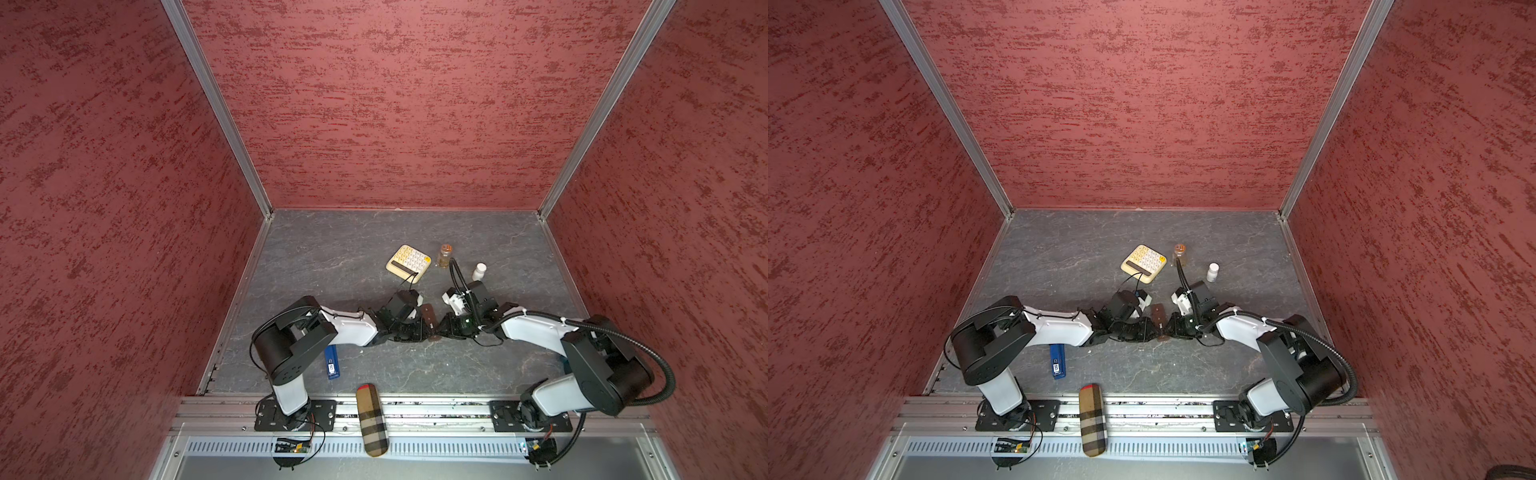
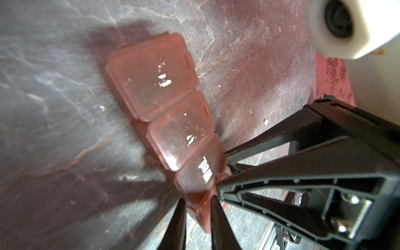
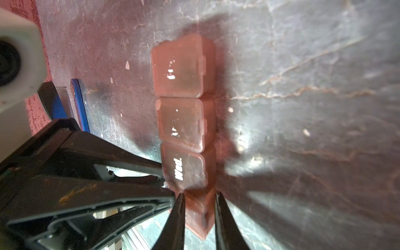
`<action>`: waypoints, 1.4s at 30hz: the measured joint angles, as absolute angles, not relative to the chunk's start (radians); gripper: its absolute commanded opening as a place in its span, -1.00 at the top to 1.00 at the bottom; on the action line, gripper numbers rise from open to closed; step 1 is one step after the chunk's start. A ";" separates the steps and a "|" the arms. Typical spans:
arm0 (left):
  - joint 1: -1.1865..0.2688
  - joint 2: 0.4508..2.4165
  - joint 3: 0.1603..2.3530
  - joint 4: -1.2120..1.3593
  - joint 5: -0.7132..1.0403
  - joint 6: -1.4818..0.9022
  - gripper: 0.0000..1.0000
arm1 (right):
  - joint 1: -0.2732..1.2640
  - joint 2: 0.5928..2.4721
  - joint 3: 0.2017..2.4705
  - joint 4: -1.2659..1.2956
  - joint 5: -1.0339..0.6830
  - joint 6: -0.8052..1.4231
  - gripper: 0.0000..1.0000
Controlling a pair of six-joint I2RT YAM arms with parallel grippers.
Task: Sort the pills into containers
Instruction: 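Hold both grippers pressed on the end compartment lid, then raise both grippers and move the right gripper above the pink organizer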
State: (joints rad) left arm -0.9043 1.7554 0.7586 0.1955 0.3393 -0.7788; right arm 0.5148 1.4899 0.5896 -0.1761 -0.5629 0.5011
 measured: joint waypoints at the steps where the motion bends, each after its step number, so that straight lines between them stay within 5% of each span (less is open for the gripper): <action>1: -0.904 1.755 0.759 0.196 0.339 -0.780 0.61 | 0.515 1.490 0.589 -0.175 -0.563 0.501 0.78; 8: -0.904 1.755 0.759 0.195 0.339 -0.782 0.62 | 0.526 1.490 0.590 -0.175 -0.547 0.509 1.00; 15: -0.904 1.755 0.759 0.195 0.339 -0.782 0.62 | 0.537 1.481 0.596 -0.191 -0.523 0.508 1.00; 22: -0.904 1.753 0.759 0.194 0.338 -0.781 0.60 | 0.566 1.456 0.620 -0.235 -0.452 0.510 0.51; 28: -0.905 1.753 0.759 0.200 0.336 -0.778 0.59 | 0.588 1.453 0.639 -0.274 -0.420 0.508 0.50; 36: -0.907 1.754 0.759 0.202 0.332 -0.776 0.58 | 0.585 1.433 0.649 -0.321 -0.400 0.503 0.90; 42: -0.907 1.754 0.759 0.202 0.331 -0.771 0.56 | 0.585 1.431 0.655 -0.331 -0.395 0.505 0.68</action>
State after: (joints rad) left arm -0.9073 1.7542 0.7589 0.2020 0.3313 -0.7708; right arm 0.5854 1.4307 0.6548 -0.3313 -0.3946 0.5045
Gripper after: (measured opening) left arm 0.214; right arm 0.101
